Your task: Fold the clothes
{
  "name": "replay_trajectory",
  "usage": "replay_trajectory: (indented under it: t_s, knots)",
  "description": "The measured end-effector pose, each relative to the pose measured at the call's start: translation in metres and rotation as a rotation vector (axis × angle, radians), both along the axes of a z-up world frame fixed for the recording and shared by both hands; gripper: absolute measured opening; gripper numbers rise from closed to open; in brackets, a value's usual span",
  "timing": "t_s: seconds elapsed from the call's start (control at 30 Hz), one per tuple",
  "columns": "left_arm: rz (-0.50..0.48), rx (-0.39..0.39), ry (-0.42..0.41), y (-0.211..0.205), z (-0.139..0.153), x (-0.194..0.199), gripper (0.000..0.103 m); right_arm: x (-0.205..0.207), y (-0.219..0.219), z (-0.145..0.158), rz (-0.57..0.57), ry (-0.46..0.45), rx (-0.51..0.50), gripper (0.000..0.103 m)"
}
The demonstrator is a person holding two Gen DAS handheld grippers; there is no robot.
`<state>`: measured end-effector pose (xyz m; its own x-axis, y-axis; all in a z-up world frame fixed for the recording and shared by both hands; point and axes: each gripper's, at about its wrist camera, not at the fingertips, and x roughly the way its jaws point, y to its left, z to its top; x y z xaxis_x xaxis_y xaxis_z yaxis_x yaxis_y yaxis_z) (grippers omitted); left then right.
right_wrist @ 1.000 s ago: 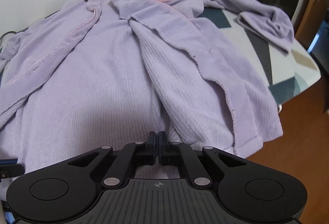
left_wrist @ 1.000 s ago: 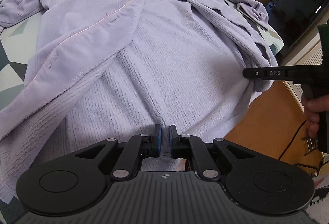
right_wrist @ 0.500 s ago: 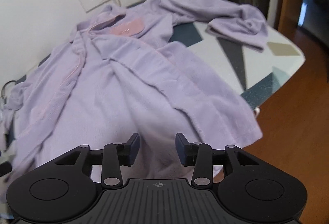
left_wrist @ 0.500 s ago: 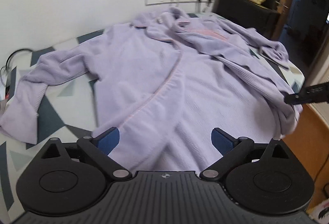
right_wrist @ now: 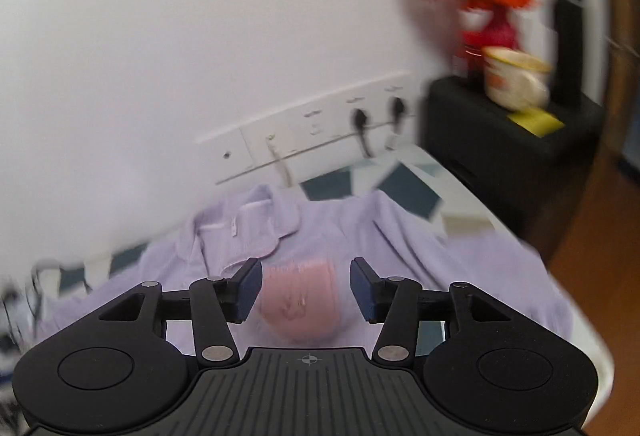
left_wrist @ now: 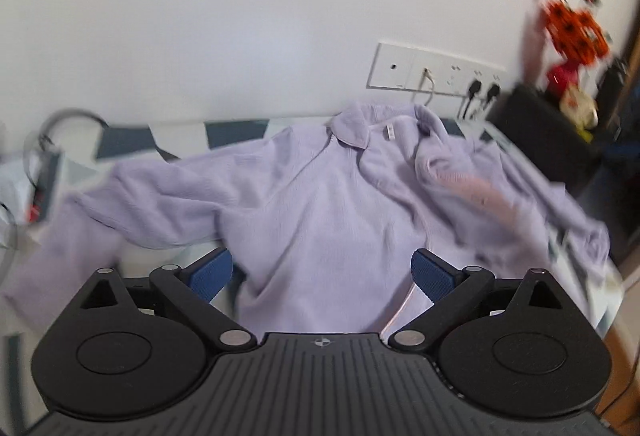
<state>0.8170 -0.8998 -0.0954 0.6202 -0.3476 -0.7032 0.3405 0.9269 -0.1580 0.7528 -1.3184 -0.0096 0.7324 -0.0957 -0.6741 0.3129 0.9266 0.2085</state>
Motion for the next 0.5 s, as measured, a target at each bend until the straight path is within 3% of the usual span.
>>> replay_trajectory:
  t_s: [0.13,0.23,0.33,0.4,0.5]
  knots:
    - [0.087,-0.004,0.081,-0.013,-0.019,0.049,0.098,0.075,-0.025,-0.047,0.046,0.104,-0.070,0.049]
    - [0.153,0.153,0.097,-0.029,-0.042,0.096,0.098,0.123,-0.037,-0.096,0.034,0.133,-0.049,0.059]
    - [0.155,0.244,0.104,-0.045,-0.056,0.138,0.098,0.162,-0.039,-0.142,-0.022,0.164,0.021,0.069]
    - [0.140,0.241,0.111,-0.056,-0.062,0.164,0.098,0.180,-0.036,-0.163,-0.085,0.162,0.029,0.078]
    - [0.108,0.204,0.105,-0.076,-0.071,0.201,0.098,0.197,-0.026,-0.178,-0.092,0.157,-0.064,0.080]
